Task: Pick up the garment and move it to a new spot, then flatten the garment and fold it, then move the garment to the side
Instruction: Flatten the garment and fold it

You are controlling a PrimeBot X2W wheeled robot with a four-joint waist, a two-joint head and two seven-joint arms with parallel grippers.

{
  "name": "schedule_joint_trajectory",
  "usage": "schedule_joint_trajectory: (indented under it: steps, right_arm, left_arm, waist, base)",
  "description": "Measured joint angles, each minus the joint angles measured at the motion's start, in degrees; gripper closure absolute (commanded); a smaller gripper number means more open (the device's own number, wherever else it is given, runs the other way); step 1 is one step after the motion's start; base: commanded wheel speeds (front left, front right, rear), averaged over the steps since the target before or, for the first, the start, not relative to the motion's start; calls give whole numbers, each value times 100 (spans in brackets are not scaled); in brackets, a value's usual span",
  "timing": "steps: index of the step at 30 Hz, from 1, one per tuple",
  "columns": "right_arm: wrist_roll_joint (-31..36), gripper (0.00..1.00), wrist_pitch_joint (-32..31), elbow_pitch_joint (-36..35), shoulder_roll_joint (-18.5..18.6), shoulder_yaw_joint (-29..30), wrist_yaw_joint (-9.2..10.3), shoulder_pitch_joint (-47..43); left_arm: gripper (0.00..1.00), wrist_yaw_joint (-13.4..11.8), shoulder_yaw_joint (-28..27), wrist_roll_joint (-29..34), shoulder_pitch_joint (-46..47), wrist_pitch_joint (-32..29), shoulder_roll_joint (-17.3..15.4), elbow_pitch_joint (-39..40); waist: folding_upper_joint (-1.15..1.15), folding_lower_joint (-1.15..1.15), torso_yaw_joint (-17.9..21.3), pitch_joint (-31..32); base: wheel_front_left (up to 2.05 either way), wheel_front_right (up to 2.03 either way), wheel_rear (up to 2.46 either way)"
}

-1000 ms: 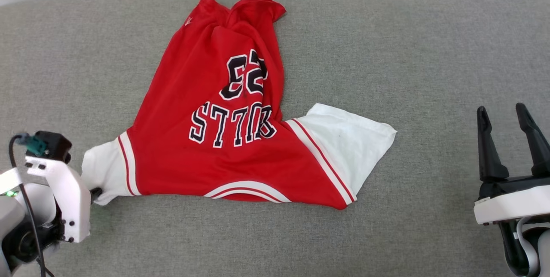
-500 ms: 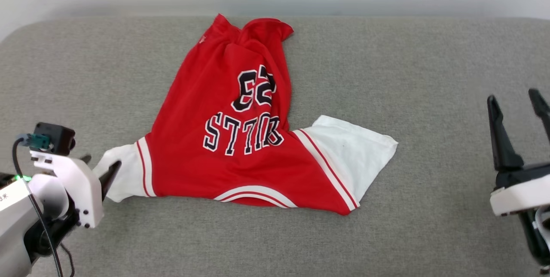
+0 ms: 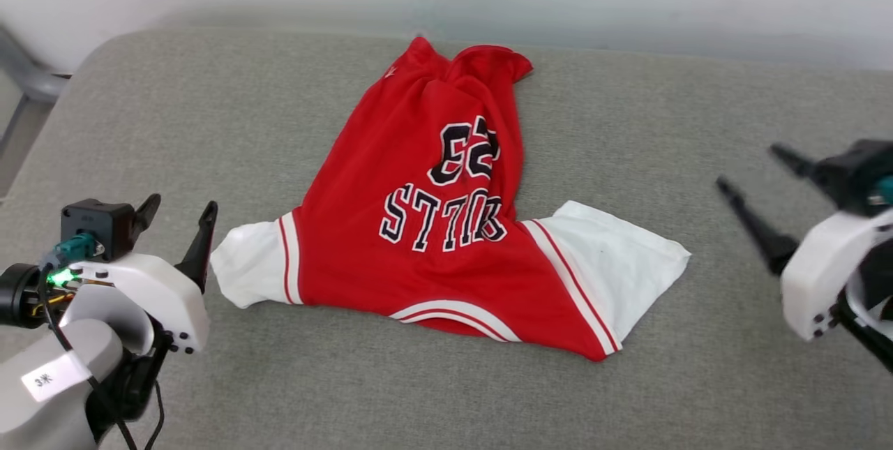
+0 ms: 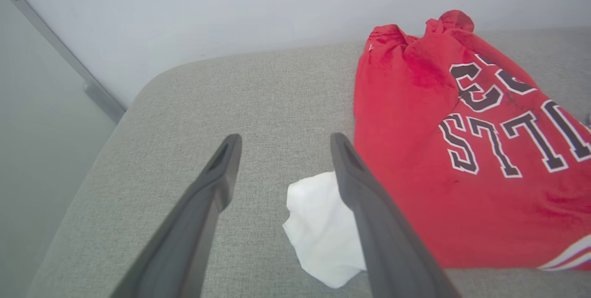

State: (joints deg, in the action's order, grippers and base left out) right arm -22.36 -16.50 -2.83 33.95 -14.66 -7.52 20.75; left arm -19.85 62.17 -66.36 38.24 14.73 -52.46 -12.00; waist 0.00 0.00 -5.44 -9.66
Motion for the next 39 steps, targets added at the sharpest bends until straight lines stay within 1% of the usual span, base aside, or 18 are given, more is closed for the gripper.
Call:
schedule_joint_trajectory:
  steps: [3, 5, 7, 11, 16, 19, 25, 28, 33, 34, 35, 36, 39]
  right_arm:
    - [-633, 0, -831, 10, 465, -797, -1, 276]
    - [-1017, 0, -1346, 37, 722, -1178, -1, 471]
    - [-1248, 0, -1734, 77, 937, -1488, -1, 683]
    - [-1569, 0, -2325, 328, 1178, -2018, -1, 1092]
    - [-1808, 0, -2831, 760, 1285, -2571, -1, 1513]
    - [-1872, 0, -2991, 1068, 1272, -2837, -1, 1742]
    - [-1956, 0, -3131, 1619, 1149, -3427, -1, 2007]
    - [-1951, 0, -3116, 1857, 1140, -3689, 0, 2125]
    - [-2095, 0, -2954, 2127, 1114, -4021, 3, 2223]
    - [-2136, 9, -2905, 2161, 1112, -4081, 4, 2246]
    - [-2164, 51, -2839, 2189, 1105, -4133, 13, 2267]
    - [-2197, 100, -2754, 2210, 1094, -4176, 13, 2284]
    - [-2323, 100, -2345, 2270, 1020, -4257, 11, 2287]
  left_arm:
    - [0, -247, -357, 256, -178, 15, 99, 253]
    - [0, -417, -779, 606, -297, 19, 179, 463]
    - [0, -555, -1179, 917, -569, 27, 301, 656]
    - [0, -748, -1981, 1593, -1157, 26, 641, 958]
    - [0, -790, -2929, 2428, -1855, 33, 1207, 1216]
    - [0, -726, -3400, 2892, -2193, 33, 1602, 1312]
    - [0, -355, -4014, 3586, -2680, 34, 2373, 1324]
    - [0, -138, -4231, 3855, -2775, 33, 2677, 1241]
    - [0, 153, -4602, 4256, -2853, 33, 3040, 1141]
    - [0, 203, -4669, 4323, -2862, 33, 3098, 1134]
    - [0, 244, -4762, 4393, -2868, 34, 3158, 1126]
    - [0, 282, -4830, 4463, -2881, 34, 3201, 1127]
    - [0, 414, -5030, 4637, -2997, 34, 3332, 1092]
  waist:
    - [0, 0, -110, -11]
    - [0, 0, -182, -30]
    - [0, 0, -252, -64]
    - [0, 0, -404, -160]
    - [0, 0, -608, -302]
    - [0, 0, -711, -407]
    - [0, 0, -886, -607]
    - [0, 0, -949, -699]
    - [0, -1, -1005, -785]
    - [0, -1, -998, -789]
    - [0, -1, -985, -789]
    - [0, -1, -964, -784]
    - [0, 0, -887, -739]
  base:
    - [0, 0, 0]
    - [0, 0, 0]
    - [0, 0, 0]
    - [0, 0, 0]
    - [0, 0, 0]
    - [0, 0, 0]
    - [0, 0, 0]
    - [0, 0, 0]
    - [0, 0, 0]
    - [0, 0, 0]
    - [0, 0, 0]
    - [0, 0, 0]
    - [0, 0, 0]
